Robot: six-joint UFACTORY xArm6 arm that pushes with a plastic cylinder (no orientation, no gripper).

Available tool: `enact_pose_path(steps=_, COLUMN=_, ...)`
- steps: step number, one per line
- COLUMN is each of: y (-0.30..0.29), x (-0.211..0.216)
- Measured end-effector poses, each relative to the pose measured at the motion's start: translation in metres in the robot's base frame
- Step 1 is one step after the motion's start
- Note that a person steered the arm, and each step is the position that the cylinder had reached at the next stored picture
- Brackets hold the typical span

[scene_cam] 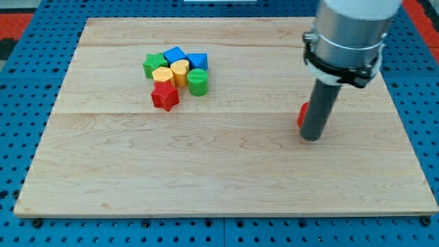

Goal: Slide the red circle towards up

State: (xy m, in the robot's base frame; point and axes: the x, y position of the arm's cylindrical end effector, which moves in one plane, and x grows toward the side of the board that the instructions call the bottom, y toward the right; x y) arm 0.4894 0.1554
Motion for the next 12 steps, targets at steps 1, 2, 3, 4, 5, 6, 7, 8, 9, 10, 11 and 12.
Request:
enact_pose_path(steps=1, y=0.004, x=-0.029)
enact_pose_path(steps=2, y=-0.073, x=-0.035)
enact_pose_path(steps=3, y=-0.083, x=-0.034)
enact_pose_path(steps=4, y=-0.071, x=-0.033)
enact_pose_path(steps=5, y=-0.070, x=-0.029)
enact_pose_path(steps=6, y=-0.037, x=-0.007)
enact_pose_path(steps=7, y=-0.006, x=-0.016)
enact_pose_path(steps=8, y=-0.014, x=-0.028)
enact_pose_path(steps=9, y=0.025, x=-0.016)
enact_pose_path(steps=10, y=0.058, x=-0.032)
enact_pose_path(steps=11, y=0.007, x=-0.052)
enact_pose_path(steps=12, y=-0.110, x=-0.054)
